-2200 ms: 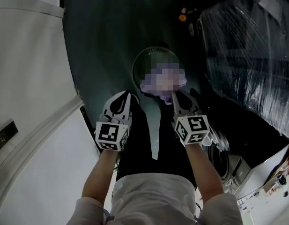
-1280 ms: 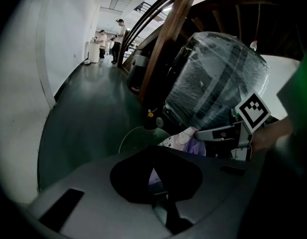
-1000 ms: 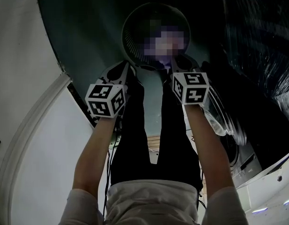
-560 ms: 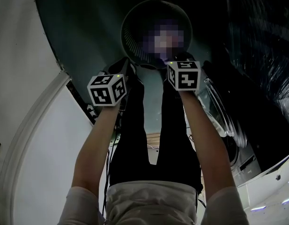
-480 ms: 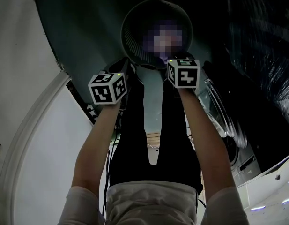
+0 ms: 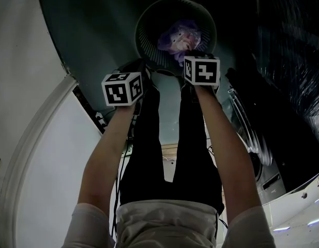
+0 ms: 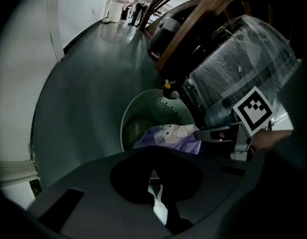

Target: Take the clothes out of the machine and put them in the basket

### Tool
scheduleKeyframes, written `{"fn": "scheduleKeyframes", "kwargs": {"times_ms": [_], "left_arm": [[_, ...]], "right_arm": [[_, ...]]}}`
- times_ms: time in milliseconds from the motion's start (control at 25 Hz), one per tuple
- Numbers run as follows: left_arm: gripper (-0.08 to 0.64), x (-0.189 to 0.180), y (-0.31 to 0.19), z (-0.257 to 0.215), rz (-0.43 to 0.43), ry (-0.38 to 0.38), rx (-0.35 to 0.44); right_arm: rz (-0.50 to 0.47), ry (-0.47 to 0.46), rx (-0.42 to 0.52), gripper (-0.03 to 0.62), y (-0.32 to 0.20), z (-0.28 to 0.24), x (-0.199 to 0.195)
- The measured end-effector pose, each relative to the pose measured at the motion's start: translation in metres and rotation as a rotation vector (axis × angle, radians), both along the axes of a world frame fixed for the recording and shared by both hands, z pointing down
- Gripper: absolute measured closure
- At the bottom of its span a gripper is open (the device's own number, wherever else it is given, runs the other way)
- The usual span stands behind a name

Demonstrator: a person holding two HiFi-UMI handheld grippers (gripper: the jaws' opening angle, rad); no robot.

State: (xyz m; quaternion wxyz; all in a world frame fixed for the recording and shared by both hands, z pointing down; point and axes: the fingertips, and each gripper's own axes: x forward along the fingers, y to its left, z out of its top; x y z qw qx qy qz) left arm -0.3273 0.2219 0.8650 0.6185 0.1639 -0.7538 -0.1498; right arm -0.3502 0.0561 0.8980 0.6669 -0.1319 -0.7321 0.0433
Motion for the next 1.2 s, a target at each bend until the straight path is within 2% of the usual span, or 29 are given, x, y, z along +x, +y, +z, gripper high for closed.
{"fn": "scheduleKeyframes", "kwargs": {"times_ms": [40, 120, 840, 960, 1080, 1200], "left_arm": [[0.540, -0.001, 0.000, 0.000, -0.004, 0.000, 0.001], [0.540, -0.003, -0.001, 0.000, -0.004, -0.003, 0.000], [0.540, -0.001, 0.007, 0.002, 0.004, -0.008, -0.035], [0.540, 0.002, 0.009, 0.003, 0.000, -0.002, -0.039], [0.540, 0.002, 0.008, 0.002, -0.004, -0.001, -0.039], [0.540, 0.003, 0.006, 0.001, 0.003, -0.004, -0.039]], "right_arm": [[0.002, 0.002, 0.013, 0.552, -0.002, 0.001, 0.000], [0.021, 0.002, 0.031, 0.483, -0.006, 0.002, -0.002], [0.032, 0.006, 0.036, 0.476, -0.005, 0.001, 0.003], [0.030, 0.016, 0.026, 0.501, -0.002, 0.000, 0.009], [0.028, 0.009, 0.028, 0.583, -0.001, -0.001, 0.012], [0.030, -0.001, 0.021, 0.583, 0.001, -0.003, 0.015]]}}
